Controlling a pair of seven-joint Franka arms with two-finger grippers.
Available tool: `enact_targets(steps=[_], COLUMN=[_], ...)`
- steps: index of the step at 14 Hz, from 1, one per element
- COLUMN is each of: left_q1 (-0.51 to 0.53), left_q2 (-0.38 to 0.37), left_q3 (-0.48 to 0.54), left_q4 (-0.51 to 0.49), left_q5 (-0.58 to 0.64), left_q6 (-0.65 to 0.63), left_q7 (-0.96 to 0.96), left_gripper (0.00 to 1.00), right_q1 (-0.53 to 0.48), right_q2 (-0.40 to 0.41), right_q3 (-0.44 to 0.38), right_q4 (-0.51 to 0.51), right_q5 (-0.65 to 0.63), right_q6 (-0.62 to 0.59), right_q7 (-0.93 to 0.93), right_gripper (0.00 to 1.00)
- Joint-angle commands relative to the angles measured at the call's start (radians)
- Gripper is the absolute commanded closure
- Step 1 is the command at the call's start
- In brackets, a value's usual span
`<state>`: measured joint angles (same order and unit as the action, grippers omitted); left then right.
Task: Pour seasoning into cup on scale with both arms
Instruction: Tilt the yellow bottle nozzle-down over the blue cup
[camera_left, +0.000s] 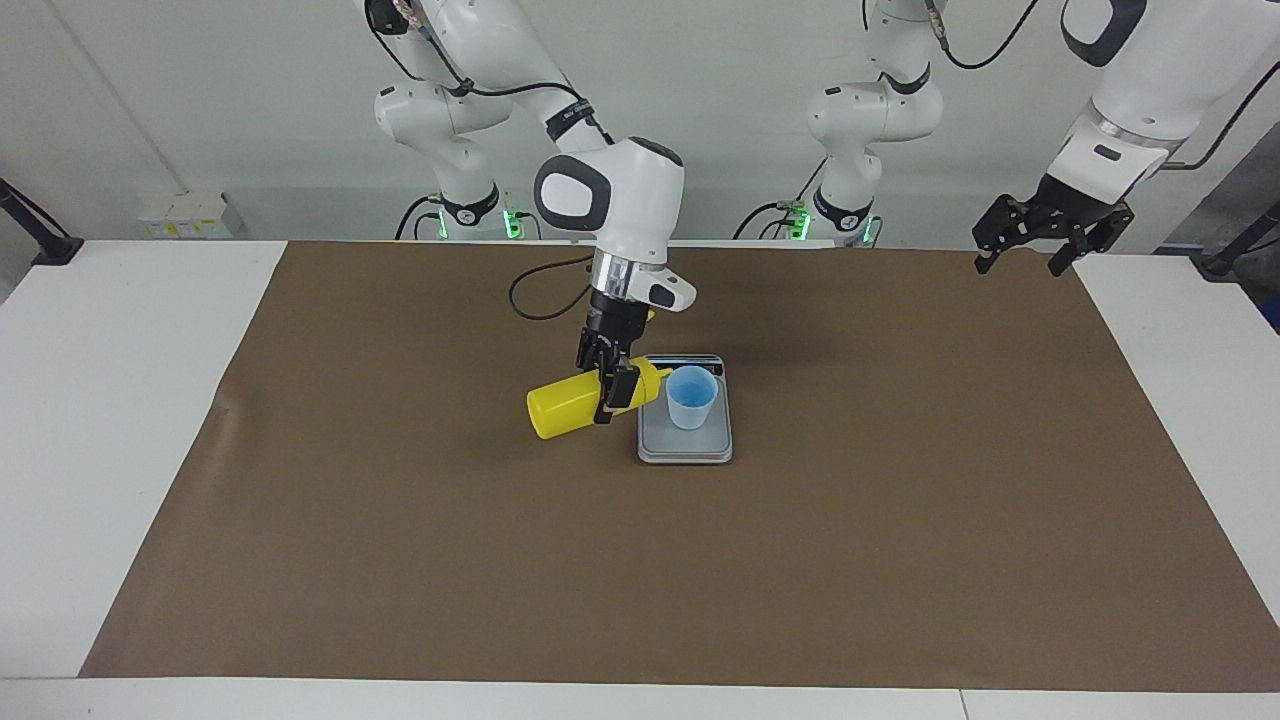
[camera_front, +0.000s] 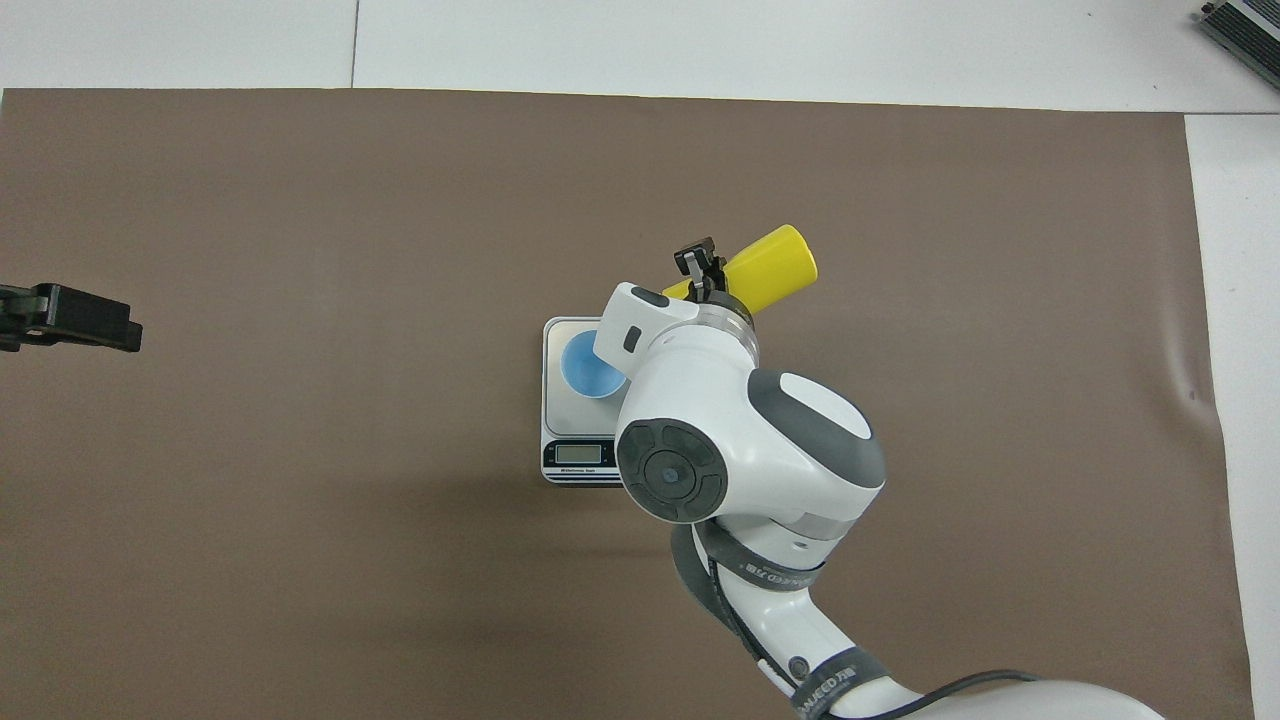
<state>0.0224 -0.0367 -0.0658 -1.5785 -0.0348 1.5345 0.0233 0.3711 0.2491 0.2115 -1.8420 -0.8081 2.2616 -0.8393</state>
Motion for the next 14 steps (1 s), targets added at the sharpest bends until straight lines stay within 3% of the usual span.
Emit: enact_targets(steps=[1, 6, 9, 14], left_q1=[0.011, 0.011, 0.011, 0.010], left_q2=[-0.029, -0.029, -0.029, -0.029], left_q3=[-0.003, -0.003, -0.003, -0.003], left_q4=[-0.035, -0.035, -0.035, -0.035], left_q5=[-0.013, -0.013, -0.013, -0.013], left_q6=[0.004, 0.004, 0.004, 0.004], left_q7=[-0.008, -0.008, -0.008, -0.008], left_gripper=[0.00, 0.00, 0.00, 0.00], right_q1=[0.029, 0.063, 0.141, 0.166], right_q2=[-0.004, 0.024, 0.105, 0.121], right_q3=[-0.001, 0.000, 0.000, 0.000], right_q4=[0.015, 0.049, 0.153, 0.155], right_q5=[-0.060, -0.118, -0.196, -0.226], right_q6=[-0.086, -0.146, -0.318, -0.397], right_q7=[0.095, 0.132, 0.207, 0.239], right_gripper=[1.00, 1.00, 1.00, 1.00])
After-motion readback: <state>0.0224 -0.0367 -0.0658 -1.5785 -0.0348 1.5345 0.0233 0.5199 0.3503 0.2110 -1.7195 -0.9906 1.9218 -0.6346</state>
